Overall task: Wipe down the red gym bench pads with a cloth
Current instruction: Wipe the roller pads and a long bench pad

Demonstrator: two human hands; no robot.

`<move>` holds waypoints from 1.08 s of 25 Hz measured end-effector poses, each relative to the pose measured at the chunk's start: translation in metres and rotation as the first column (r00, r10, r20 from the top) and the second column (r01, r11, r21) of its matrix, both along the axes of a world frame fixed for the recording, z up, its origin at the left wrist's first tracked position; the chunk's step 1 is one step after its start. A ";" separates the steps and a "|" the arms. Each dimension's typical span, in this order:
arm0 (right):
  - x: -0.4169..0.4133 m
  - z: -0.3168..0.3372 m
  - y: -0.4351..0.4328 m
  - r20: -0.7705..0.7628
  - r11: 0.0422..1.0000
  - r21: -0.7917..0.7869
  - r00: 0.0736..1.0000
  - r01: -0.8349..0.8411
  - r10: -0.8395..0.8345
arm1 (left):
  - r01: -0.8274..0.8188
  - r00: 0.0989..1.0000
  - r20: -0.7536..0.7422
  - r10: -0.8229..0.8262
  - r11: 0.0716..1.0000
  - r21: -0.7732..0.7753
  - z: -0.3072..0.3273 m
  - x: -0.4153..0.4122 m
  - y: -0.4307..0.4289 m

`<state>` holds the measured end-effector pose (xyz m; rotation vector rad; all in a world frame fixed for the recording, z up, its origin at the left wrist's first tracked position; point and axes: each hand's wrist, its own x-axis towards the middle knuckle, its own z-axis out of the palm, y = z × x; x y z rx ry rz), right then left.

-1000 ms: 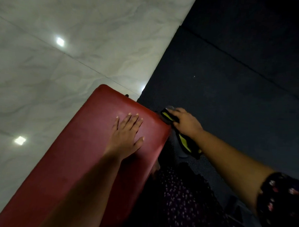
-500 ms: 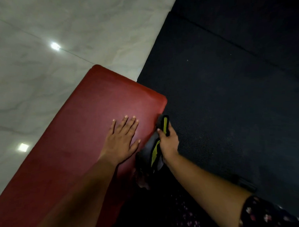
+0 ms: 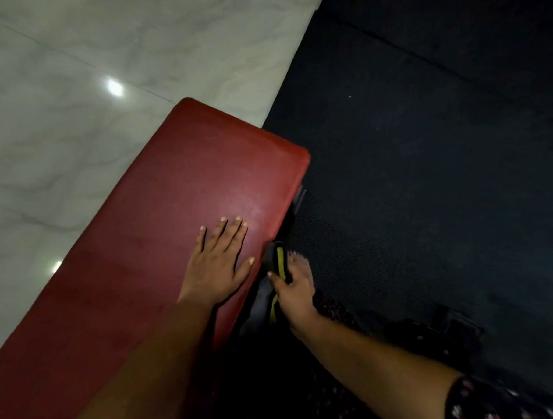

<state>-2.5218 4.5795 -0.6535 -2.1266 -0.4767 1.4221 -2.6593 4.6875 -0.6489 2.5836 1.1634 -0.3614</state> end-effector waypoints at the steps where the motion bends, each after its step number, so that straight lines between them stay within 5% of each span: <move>1: 0.003 0.002 0.003 -0.005 1.000 0.001 1.000 0.027 -0.027 | -0.006 1.000 0.003 0.006 1.000 0.003 0.000 -0.003 -0.004; 7: 0.054 -0.008 0.062 0.066 0.998 -0.042 0.997 0.041 -0.038 | -0.093 0.993 0.073 0.088 0.993 0.071 0.011 -0.030 -0.026; 12: -0.015 0.049 -0.001 -0.149 0.982 -0.188 0.989 -0.010 -0.019 | -0.086 0.996 0.036 0.082 0.990 0.112 0.022 -0.079 -0.063; 15: -0.015 0.040 -0.006 -0.118 0.972 -0.228 0.993 -0.056 0.029 | -0.166 0.986 0.048 0.161 0.977 0.136 0.031 -0.085 -0.083; 20: -0.014 0.028 0.006 -0.187 0.961 -0.175 0.951 0.216 -0.248 | -0.211 0.977 0.026 0.210 0.973 0.093 0.030 -0.107 -0.127; 24: -0.068 0.077 -0.055 -0.344 0.986 -0.167 0.938 -0.022 -0.038 | -0.234 0.972 0.042 0.231 0.967 0.105 0.029 -0.107 -0.133; 27: -0.085 0.068 -0.076 -0.310 0.986 -0.165 0.949 0.005 -0.056 | -0.227 0.972 0.087 0.217 0.963 0.144 0.032 -0.126 -0.150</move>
